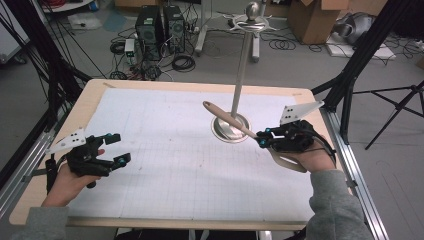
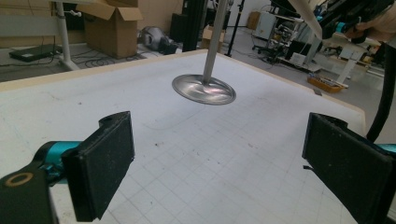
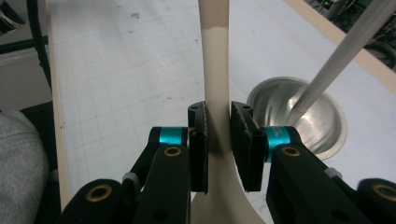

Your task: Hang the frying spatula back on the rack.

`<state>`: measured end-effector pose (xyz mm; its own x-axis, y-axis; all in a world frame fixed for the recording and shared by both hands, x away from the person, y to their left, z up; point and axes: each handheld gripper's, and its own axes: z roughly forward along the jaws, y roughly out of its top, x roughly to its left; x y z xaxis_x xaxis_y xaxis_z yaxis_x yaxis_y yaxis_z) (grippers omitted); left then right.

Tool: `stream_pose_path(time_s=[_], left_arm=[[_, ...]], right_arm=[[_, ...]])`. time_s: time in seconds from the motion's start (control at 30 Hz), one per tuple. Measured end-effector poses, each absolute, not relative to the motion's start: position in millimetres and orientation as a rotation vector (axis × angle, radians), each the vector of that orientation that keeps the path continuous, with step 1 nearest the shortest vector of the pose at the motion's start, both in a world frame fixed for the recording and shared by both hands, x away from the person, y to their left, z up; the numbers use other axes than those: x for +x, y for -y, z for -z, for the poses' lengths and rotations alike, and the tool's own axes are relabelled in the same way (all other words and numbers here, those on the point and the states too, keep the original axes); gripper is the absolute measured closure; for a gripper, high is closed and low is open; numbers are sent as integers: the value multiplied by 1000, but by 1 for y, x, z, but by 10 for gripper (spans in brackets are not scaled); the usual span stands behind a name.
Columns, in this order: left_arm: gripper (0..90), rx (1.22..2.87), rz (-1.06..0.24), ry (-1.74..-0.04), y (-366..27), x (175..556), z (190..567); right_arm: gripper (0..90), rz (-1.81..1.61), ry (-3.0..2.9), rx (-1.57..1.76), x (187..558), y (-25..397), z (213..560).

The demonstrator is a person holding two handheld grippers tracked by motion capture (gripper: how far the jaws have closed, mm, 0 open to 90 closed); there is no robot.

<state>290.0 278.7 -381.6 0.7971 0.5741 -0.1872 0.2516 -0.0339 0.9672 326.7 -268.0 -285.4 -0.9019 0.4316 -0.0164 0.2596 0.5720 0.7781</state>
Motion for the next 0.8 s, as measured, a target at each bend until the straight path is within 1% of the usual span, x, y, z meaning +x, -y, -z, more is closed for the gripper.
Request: stream_pose_path(time_s=[0.8], left_arm=[[96,1614,-271,-668,-278,292,385]], right_arm=[[775,-1354,-2508,582,353,311,268]])
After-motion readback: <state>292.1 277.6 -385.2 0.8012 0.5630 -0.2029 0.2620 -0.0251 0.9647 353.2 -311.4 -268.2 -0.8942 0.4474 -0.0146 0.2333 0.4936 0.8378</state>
